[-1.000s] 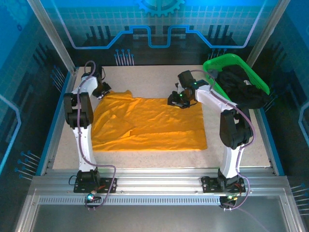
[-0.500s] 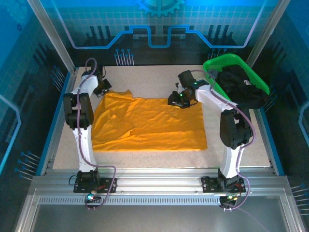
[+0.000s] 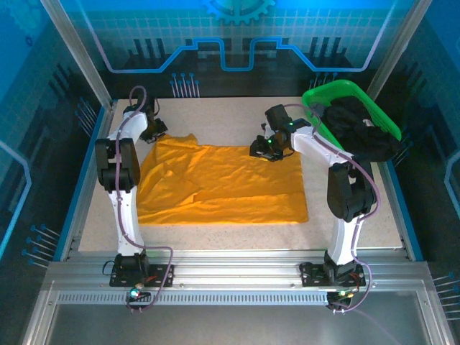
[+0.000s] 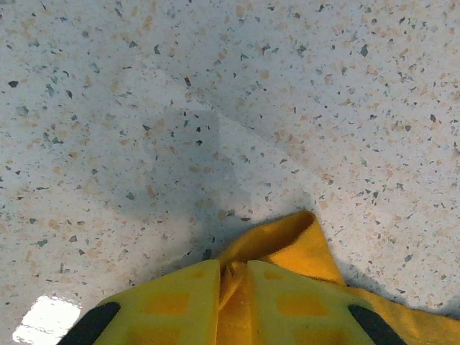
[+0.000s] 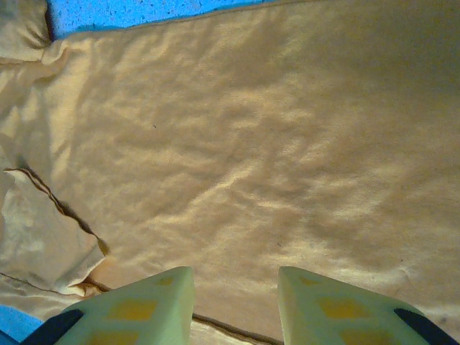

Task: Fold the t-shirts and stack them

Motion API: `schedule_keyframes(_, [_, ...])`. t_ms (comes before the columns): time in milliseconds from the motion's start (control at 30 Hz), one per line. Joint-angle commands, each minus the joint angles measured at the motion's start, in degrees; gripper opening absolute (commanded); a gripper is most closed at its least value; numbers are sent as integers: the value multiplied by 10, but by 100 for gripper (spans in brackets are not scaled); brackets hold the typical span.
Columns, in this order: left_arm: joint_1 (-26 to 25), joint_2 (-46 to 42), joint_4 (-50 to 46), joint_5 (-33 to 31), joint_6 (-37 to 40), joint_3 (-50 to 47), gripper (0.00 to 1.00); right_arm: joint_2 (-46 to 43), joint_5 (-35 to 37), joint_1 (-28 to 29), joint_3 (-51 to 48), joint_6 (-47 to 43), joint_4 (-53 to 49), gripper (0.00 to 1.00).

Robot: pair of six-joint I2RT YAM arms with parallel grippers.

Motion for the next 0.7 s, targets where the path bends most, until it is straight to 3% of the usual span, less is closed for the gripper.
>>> schedule_keyframes(0, [-6,-33,1,-8,17,3,18,4,-15,-4,-5,0,-6,36])
schedule_keyframes(200, [-9,-27,-8,-5,24,4,13,7,-17,-5,-4,1,-5,36])
schedule_keyframes(433, [-9,-18,-27,-20,38,4,17,8,-16,-5,-6,2,-5,36])
schedule_keyframes(500, [-8,-16,-35,-37,42,7,21,8,-17,-6,-7,2,-3,36])
schedule_keyframes(567, [-9,-19,-41,-62,44,8,38,7,-18,-5,-8,1,-3,36])
schedule_keyframes(667, [-8,-22,-34,-72,56,3,41,7,-19,-5,-8,1,-3,36])
